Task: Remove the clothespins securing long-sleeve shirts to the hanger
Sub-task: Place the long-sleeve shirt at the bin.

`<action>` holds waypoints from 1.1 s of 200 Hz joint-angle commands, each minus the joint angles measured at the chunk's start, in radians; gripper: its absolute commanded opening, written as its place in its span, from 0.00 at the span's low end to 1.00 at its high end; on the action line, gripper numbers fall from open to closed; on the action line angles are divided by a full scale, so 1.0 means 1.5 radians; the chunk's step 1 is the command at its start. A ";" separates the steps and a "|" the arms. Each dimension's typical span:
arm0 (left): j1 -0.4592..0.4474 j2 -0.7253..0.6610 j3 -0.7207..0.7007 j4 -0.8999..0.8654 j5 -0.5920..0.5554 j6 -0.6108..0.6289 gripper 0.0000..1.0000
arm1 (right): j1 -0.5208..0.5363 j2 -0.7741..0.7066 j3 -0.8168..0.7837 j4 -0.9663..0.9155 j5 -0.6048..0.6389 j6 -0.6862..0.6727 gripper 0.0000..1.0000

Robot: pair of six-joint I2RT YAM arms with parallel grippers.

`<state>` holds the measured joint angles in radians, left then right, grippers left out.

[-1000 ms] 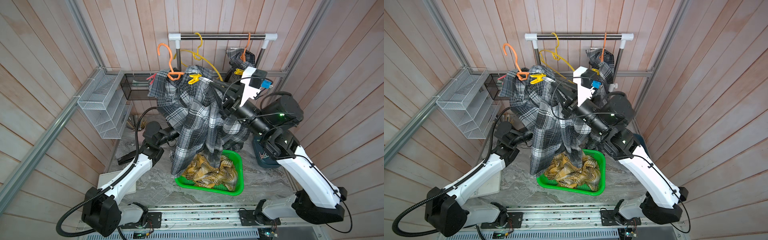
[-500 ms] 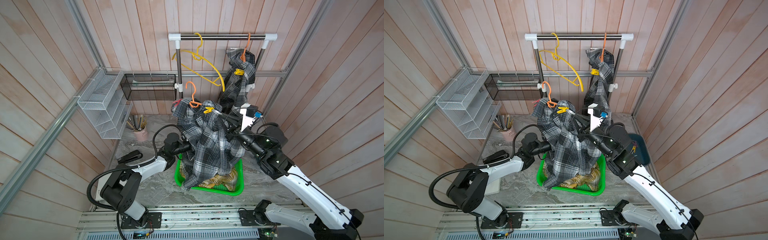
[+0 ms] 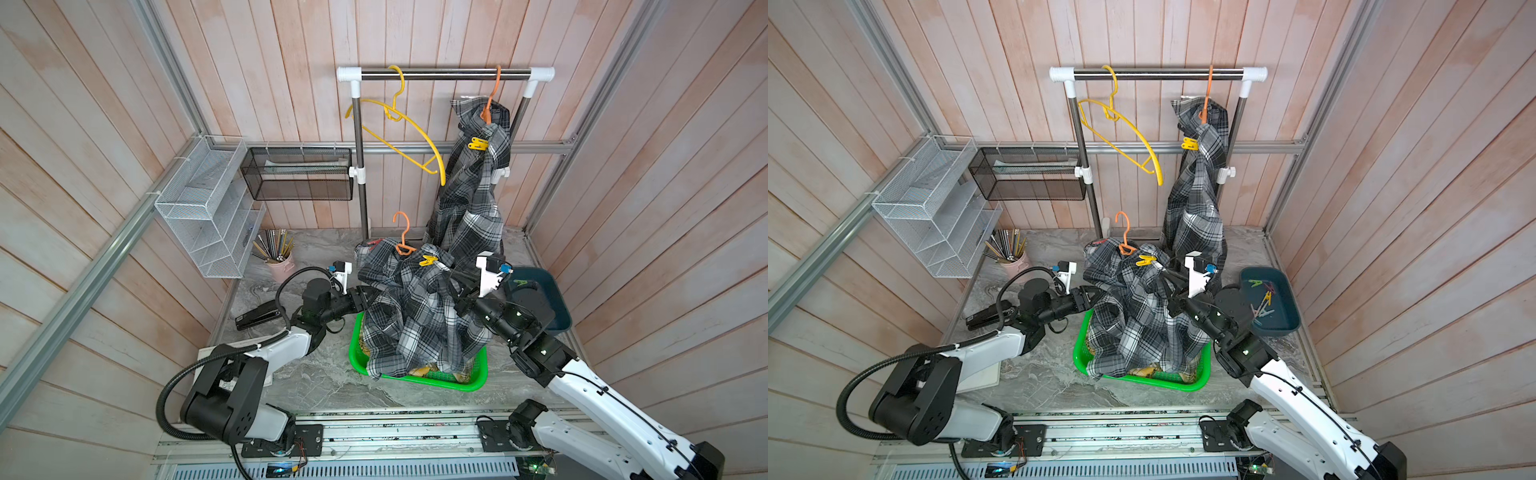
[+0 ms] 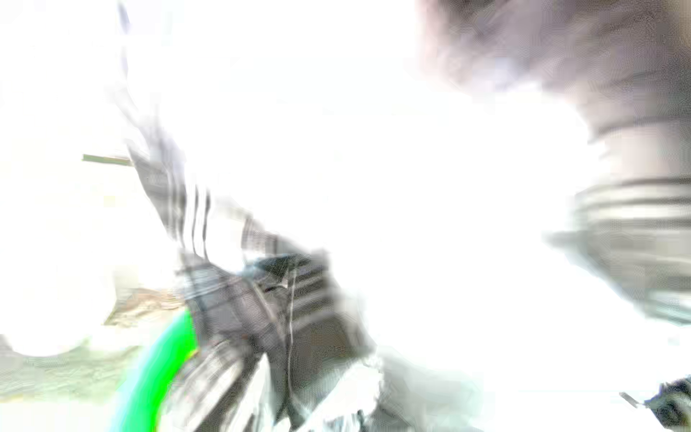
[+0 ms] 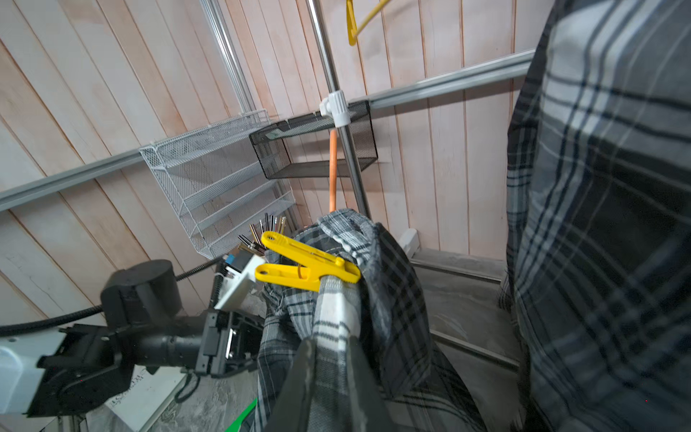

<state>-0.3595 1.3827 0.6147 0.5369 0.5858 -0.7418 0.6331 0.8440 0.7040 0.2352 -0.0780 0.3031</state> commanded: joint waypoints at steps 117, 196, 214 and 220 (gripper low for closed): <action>0.064 -0.129 0.235 -0.203 0.089 0.142 0.56 | -0.005 0.054 0.031 0.023 -0.159 -0.023 0.00; -0.009 -0.050 0.286 -0.239 0.011 0.187 0.49 | 0.002 0.057 0.042 0.021 -0.182 -0.023 0.00; -0.014 -0.041 0.297 -0.238 0.004 0.186 0.49 | 0.008 0.062 0.045 0.022 -0.187 -0.026 0.00; -0.015 -0.037 0.298 -0.236 0.001 0.186 0.49 | 0.011 0.065 0.046 0.023 -0.189 -0.025 0.00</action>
<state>-0.3729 1.3045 1.0142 0.1642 0.6128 -0.4782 0.6292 0.9352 0.7277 0.2356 -0.3141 0.2764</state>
